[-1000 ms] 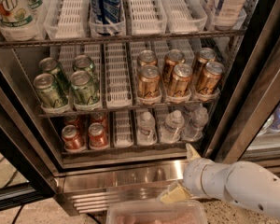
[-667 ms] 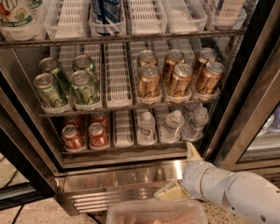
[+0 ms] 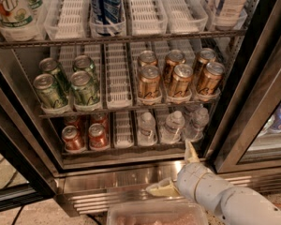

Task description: Pick water bottle from bottom shelf of fridge

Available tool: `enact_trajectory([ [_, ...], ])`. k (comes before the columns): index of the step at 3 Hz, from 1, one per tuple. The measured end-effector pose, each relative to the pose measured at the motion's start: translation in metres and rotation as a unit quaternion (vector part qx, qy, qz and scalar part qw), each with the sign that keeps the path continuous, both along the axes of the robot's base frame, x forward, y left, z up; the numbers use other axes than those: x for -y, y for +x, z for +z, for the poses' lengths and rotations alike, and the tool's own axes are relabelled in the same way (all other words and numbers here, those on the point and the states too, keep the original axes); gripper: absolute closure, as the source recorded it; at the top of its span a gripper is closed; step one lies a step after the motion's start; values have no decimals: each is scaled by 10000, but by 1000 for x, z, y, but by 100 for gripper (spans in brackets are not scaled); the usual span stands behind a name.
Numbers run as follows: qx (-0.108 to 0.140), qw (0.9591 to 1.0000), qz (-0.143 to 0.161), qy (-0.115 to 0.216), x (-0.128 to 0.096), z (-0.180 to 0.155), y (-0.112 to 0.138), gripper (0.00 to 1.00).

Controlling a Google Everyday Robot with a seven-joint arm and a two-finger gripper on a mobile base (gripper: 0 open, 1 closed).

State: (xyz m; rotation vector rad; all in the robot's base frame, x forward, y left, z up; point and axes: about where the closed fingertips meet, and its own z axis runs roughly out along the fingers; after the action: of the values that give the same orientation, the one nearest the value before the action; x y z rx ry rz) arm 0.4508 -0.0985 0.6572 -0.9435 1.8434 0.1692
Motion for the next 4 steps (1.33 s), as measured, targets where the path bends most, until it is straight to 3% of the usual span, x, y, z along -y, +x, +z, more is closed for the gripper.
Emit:
enact_trajectory([
  [1, 72, 9997, -42, 219, -12, 4, 5, 0],
  [2, 72, 9997, -42, 219, -12, 4, 5, 0],
  [4, 449, 9983, -322, 164, -6, -5, 24, 0],
])
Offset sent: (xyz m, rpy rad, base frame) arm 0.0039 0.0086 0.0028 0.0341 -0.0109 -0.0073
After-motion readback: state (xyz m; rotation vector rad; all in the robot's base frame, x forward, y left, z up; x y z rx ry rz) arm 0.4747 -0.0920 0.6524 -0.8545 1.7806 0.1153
